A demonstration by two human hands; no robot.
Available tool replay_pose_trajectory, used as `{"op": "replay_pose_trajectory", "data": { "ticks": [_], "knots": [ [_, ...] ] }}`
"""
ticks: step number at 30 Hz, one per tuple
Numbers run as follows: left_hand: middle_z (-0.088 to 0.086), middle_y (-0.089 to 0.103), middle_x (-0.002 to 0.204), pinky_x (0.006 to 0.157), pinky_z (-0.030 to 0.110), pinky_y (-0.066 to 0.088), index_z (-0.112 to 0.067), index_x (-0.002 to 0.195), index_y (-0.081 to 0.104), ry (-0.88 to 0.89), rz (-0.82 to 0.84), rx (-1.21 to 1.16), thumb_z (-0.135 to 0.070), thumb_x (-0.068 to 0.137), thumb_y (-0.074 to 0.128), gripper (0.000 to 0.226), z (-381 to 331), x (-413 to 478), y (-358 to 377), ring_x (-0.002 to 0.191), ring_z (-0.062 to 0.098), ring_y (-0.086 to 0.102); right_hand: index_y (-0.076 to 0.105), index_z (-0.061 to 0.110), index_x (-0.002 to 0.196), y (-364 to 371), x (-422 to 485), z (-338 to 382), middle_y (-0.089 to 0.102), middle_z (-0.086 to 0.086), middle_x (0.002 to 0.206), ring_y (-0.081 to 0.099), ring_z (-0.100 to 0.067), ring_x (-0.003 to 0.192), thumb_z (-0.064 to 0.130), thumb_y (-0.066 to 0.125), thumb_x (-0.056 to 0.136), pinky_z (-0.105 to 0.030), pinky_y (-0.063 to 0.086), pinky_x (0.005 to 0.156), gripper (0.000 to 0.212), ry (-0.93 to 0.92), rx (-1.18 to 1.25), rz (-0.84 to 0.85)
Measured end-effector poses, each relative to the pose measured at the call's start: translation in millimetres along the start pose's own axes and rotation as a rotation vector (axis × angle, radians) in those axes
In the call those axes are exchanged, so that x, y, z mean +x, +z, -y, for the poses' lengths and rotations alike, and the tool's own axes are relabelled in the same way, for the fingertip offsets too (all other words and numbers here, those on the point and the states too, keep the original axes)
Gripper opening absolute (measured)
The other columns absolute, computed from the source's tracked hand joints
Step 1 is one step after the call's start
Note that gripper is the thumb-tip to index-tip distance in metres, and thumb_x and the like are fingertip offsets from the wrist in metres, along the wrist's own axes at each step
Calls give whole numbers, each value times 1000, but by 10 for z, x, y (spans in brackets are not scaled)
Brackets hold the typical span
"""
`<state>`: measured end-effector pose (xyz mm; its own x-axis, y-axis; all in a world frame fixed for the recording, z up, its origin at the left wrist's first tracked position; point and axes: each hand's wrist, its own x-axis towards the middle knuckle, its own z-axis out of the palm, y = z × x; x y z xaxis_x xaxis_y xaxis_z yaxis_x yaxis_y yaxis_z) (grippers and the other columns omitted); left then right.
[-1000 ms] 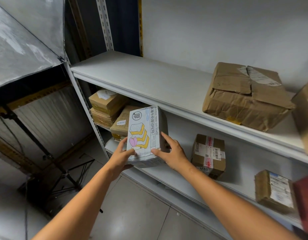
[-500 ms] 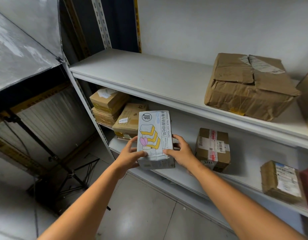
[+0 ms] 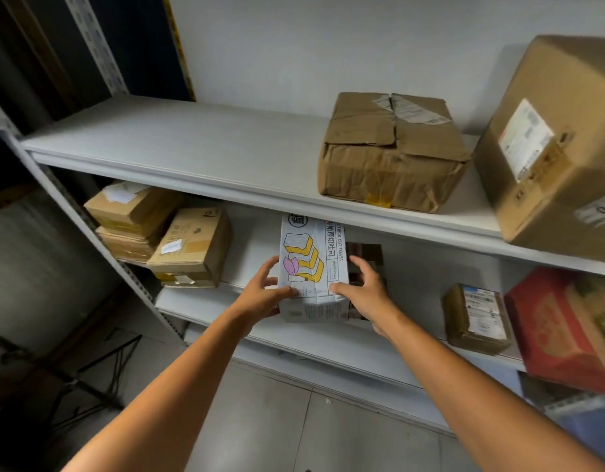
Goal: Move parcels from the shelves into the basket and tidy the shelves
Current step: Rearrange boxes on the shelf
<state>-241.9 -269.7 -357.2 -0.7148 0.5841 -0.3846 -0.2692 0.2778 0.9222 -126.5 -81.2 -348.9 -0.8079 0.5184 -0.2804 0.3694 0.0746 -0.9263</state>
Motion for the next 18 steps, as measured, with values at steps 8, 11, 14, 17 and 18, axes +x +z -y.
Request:
{"op": "replay_pose_trajectory", "data": {
  "ticks": [8,11,14,17,18],
  "knots": [
    [5,70,115,64,25,55,-41,137,34,8,94,37,-17,85,74,70,64,361,689,99,20,70,36,22,149,-578,130,-378,58,1,134,53,-15,115,13,74,86,-30,45,92,74,37,21,-119],
    [5,68,117,63,26,56,-40,138,35,19,89,35,-21,86,74,68,145,435,859,98,22,70,41,23,146,-667,152,-525,61,2,129,57,-13,109,12,73,86,-25,46,86,69,34,29,-144],
    [7,67,118,55,21,55,-37,140,35,41,77,15,-20,87,72,67,146,520,905,93,20,71,42,24,146,-698,243,-565,62,5,124,57,-13,109,14,73,86,-27,46,88,68,20,49,-146],
    [9,68,118,58,24,57,-35,145,33,51,67,12,-21,87,73,71,147,590,893,93,21,72,41,24,147,-711,340,-551,64,4,124,58,-13,108,14,72,87,-28,46,88,68,16,45,-130],
    [9,67,119,59,24,57,-35,146,32,53,70,11,-22,86,73,73,146,607,897,93,21,72,40,24,148,-722,364,-547,63,2,126,58,-13,107,14,72,87,-28,46,88,69,17,33,-132]
  ]
}}
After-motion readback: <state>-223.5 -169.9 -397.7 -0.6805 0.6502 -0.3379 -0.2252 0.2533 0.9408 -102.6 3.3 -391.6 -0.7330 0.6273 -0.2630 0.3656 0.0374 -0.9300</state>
